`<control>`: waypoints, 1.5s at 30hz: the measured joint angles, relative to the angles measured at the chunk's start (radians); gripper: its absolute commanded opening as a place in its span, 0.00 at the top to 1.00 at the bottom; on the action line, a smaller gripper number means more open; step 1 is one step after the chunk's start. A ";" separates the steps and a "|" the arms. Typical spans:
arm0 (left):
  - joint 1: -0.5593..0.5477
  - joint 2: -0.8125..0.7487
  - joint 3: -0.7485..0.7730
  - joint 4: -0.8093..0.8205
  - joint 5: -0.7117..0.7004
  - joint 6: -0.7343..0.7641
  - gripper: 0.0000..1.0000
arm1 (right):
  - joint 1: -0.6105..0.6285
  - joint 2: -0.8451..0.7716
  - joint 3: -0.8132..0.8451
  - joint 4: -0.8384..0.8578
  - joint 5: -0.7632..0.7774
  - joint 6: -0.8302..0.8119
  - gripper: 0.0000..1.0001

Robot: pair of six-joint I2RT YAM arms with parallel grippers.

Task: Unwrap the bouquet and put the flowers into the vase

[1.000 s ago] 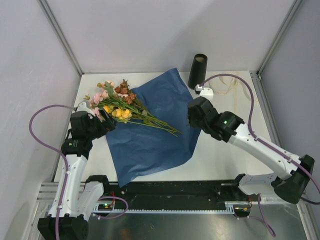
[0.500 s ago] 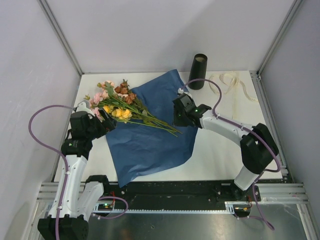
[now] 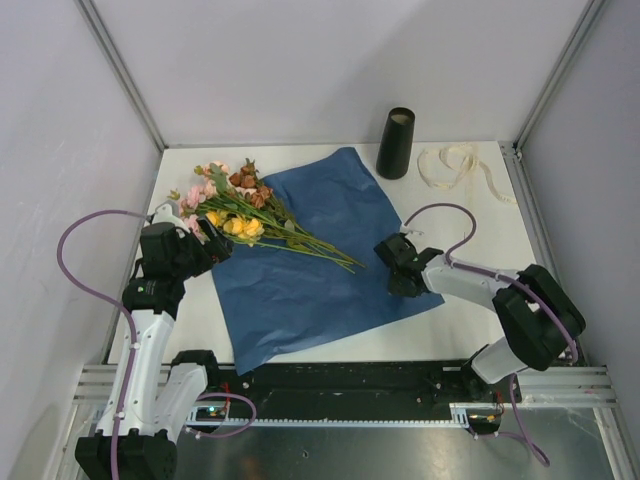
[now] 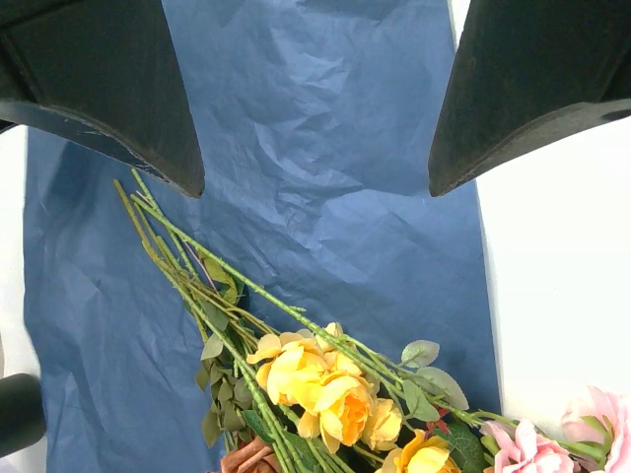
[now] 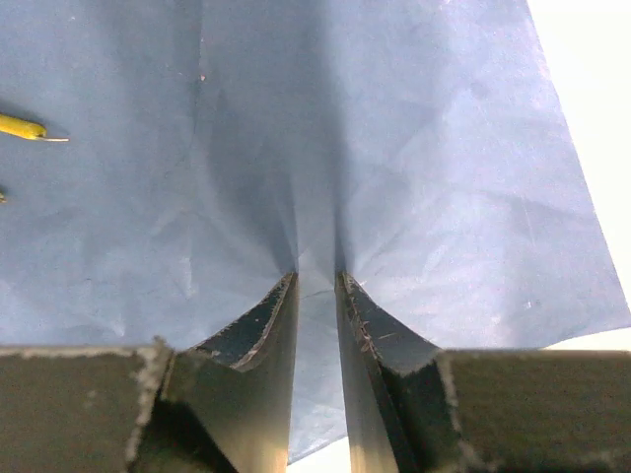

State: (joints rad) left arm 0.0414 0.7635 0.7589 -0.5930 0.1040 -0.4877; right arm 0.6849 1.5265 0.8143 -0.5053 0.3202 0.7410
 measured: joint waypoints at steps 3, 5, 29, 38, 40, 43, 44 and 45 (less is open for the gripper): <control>0.000 0.000 0.000 0.000 0.000 0.000 0.00 | 0.000 -0.029 -0.051 0.048 0.018 0.034 0.73; 0.000 0.000 0.000 0.000 0.000 0.000 0.00 | 0.001 -0.046 -0.075 0.075 0.028 0.051 0.73; -0.005 -0.061 -0.009 0.002 0.024 0.018 0.00 | -0.014 -0.080 0.137 0.383 -0.228 -0.406 0.54; -0.012 -0.121 -0.030 0.000 0.039 0.019 0.01 | -0.018 0.259 0.409 0.542 -0.471 -0.554 0.42; -0.013 -0.123 -0.030 0.000 0.039 0.019 0.00 | -0.018 0.328 0.462 0.547 -0.512 -0.560 0.42; -0.013 -0.122 -0.032 0.000 0.039 0.019 0.01 | -0.018 0.410 0.525 0.546 -0.552 -0.563 0.42; -0.013 -0.122 -0.032 0.000 0.039 0.019 0.01 | -0.018 0.442 0.555 0.536 -0.560 -0.563 0.42; -0.013 -0.122 -0.032 0.000 0.039 0.019 0.00 | -0.018 0.470 0.581 0.530 -0.567 -0.563 0.42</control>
State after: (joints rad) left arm 0.0280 0.6411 0.7273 -0.5930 0.1429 -0.4690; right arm 0.6670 1.9968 1.3952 0.0250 -0.2466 0.1780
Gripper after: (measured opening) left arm 0.994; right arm 0.578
